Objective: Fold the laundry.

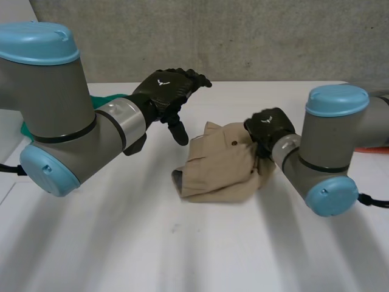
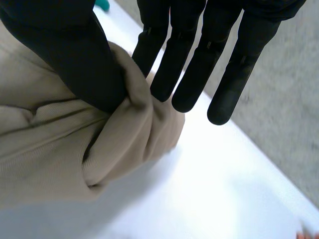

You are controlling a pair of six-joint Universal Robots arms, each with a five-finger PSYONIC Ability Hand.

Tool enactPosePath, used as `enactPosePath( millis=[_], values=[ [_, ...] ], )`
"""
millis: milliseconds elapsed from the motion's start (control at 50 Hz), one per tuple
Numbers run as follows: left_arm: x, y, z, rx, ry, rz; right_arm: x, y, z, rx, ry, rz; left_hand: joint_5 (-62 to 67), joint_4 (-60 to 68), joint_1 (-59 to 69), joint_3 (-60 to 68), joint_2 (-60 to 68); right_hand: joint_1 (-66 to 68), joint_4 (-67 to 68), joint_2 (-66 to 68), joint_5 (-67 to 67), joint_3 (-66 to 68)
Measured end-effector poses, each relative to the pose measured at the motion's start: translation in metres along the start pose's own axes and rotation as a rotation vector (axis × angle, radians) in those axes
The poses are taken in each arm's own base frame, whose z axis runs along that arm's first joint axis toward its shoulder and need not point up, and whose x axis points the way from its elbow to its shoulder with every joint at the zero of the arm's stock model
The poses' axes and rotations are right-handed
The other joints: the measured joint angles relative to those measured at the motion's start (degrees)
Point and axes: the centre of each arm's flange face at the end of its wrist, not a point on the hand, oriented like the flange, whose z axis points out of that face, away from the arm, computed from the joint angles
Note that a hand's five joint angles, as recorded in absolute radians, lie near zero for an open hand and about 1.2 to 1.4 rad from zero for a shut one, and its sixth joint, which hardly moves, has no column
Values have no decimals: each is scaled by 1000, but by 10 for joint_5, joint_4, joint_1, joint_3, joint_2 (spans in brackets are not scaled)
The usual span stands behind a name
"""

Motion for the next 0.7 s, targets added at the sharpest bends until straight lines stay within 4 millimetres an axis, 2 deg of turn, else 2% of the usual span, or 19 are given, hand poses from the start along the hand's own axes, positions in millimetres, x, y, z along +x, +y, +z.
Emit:
enactPosePath(
  millis=[120,140,220,240,280,380,440,520,600,700],
  values=[
    [2,-2,-2,0,0,-27,14,18,-16,-82,31,-4,0,0,0,0,0,-4,-13,-13,-4,-12],
    [2,-3,-3,1,0,-30,17,21,-19,-94,35,-13,0,0,0,0,0,-35,-71,-64,-40,-69],
    [3,-5,-5,4,1,-36,24,27,-30,-121,46,-62,0,0,0,0,0,-370,-435,-451,-420,-444],
    [4,-6,-5,6,2,-36,25,27,-32,-123,49,-74,0,0,0,0,0,-432,-501,-506,-477,-498],
    [6,-9,-6,12,6,-34,27,25,-38,-119,54,-96,0,0,0,0,0,-489,-551,-545,-520,-551],
    [11,-22,-10,47,15,-22,30,10,-53,-69,70,-126,0,0,0,0,0,-495,-562,-549,-521,-561],
    [16,-40,-14,97,26,-7,24,-3,-68,-20,65,-134,0,0,0,0,0,-495,-562,-549,-521,-561],
    [26,-65,-21,174,49,12,9,-7,-86,21,34,-127,0,0,0,0,0,-495,-562,-549,-521,-561],
    [48,-94,-31,250,113,34,-14,6,-98,53,-4,-96,0,0,0,0,0,-495,-562,-549,-521,-561],
    [78,-108,-43,268,238,58,-39,28,-101,103,-20,-59,0,0,0,0,0,-495,-562,-549,-521,-561]
  ],
)
